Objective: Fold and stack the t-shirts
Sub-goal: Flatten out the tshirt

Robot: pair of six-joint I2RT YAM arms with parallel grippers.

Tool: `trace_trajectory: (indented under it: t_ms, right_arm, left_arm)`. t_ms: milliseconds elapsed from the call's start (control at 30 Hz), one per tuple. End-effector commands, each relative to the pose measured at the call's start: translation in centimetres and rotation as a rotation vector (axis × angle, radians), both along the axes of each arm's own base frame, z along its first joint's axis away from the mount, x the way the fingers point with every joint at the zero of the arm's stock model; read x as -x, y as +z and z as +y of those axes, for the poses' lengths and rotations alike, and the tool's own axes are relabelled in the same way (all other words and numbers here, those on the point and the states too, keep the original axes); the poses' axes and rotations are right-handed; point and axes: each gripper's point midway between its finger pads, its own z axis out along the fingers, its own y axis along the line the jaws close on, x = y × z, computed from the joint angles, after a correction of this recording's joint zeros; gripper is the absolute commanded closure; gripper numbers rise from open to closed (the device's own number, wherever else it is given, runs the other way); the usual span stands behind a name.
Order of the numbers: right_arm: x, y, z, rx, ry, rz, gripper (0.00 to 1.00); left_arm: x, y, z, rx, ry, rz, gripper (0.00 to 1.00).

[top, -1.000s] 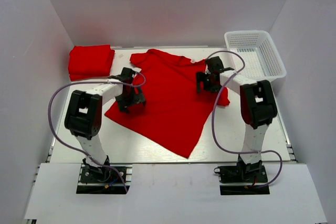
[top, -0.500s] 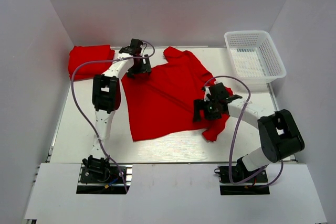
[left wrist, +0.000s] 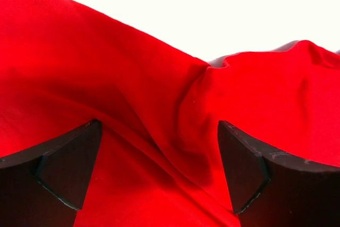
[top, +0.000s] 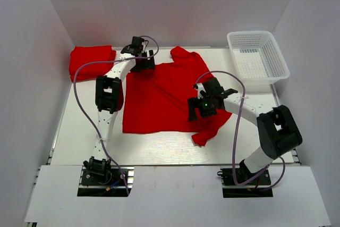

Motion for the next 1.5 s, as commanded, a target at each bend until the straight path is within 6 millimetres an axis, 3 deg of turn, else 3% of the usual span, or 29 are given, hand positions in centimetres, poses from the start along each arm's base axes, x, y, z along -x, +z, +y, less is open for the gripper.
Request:
trace_trajectory:
  t_ms: [0, 67, 100, 133, 167, 200, 233, 267, 300, 333, 367, 400, 467, 500, 567, 600, 700, 1033, 1300, 1467]
  right_arm:
    - [-2.8, 4.3, -0.7, 0.047, -0.029, -0.146, 0.10]
    - [-2.8, 6.1, -1.1, 0.057, -0.032, -0.170, 0.10]
    - [-3.2, 6.8, -1.3, 0.071, -0.052, -0.191, 0.10]
    - [-3.1, 7.3, -1.4, 0.071, -0.048, -0.205, 0.10]
    - [-2.3, 8.9, -2.1, 0.077, -0.059, -0.247, 0.10]
    - [-2.4, 8.9, -2.2, 0.083, -0.057, -0.252, 0.10]
    - [-2.0, 9.7, -2.8, 0.091, -0.080, -0.278, 0.10]
    - [-1.0, 9.0, -3.3, 0.117, -0.081, -0.256, 0.10]
    - [-0.2, 9.3, -3.9, 0.131, -0.083, -0.250, 0.10]
    - [0.3, 9.5, -4.6, 0.162, -0.114, -0.257, 0.10]
    - [1.6, 9.0, -4.8, 0.182, -0.093, -0.221, 0.10]
    - [2.8, 8.8, -5.0, 0.194, -0.077, -0.192, 0.10]
    - [4.1, 8.1, -4.8, 0.212, -0.072, -0.147, 0.10]
    - [5.3, 7.5, -4.8, 0.239, -0.045, -0.124, 0.10]
    - [6.0, 7.1, -4.6, 0.257, -0.062, -0.107, 0.10]
    - [6.7, 6.6, -4.5, 0.288, -0.060, -0.103, 0.10]
    - [7.8, 5.1, -4.1, 0.341, -0.087, -0.066, 0.10]
    - [8.7, 3.5, -1.6, 0.330, -0.255, -0.061, 0.10]
    - [8.4, 1.5, -1.8, 0.425, -0.359, -0.068, 0.18]
    - [8.5, 0.7, -1.2, 0.427, -0.364, -0.043, 0.18]
  left_arm:
    - [-1.2, 9.8, 0.3, 0.009, -0.030, -0.186, 0.00]
    - [0.3, 11.7, 1.1, -0.021, -0.034, -0.185, 0.00]
    - [1.7, 14.2, 1.8, -0.039, -0.030, -0.203, 0.00]
    - [2.7, 15.0, 2.8, -0.072, -0.004, -0.200, 0.00]
    - [5.8, 15.9, 4.5, -0.119, 0.044, -0.155, 0.00]
    - [6.6, 13.8, 5.2, -0.154, 0.057, -0.105, 0.00]
    - [8.5, 16.6, 6.1, -0.149, 0.098, -0.138, 0.00]
    - [10.7, 16.5, 6.9, -0.163, 0.130, -0.100, 0.00]
    - [13.8, 13.8, 7.8, -0.187, 0.147, -0.011, 0.00]
    - [15.8, 13.5, 8.1, -0.181, 0.163, 0.009, 0.00]
    - [17.9, 15.7, 8.1, -0.140, 0.191, -0.041, 0.00]
    - [20.9, 12.9, 8.4, -0.154, 0.189, 0.027, 0.00]
    - [23.9, 12.1, 8.3, -0.104, 0.210, 0.058, 0.00]
    - [26.6, 11.0, 8.3, -0.084, 0.202, 0.102, 0.00]
    - [29.3, 9.3, 8.2, -0.058, 0.203, 0.167, 0.00]
    - [31.6, 7.1, 8.0, -0.042, 0.192, 0.245, 0.00]
    - [34.6, 4.7, 7.5, -0.001, 0.200, 0.312, 0.00]
    - [36.4, 3.6, 7.6, 0.037, 0.230, 0.298, 0.00]
    - [36.1, 1.8, 6.3, 0.116, 0.214, 0.271, 0.03]
    - [36.5, 0.5, 6.6, 0.104, 0.228, 0.292, 0.04]
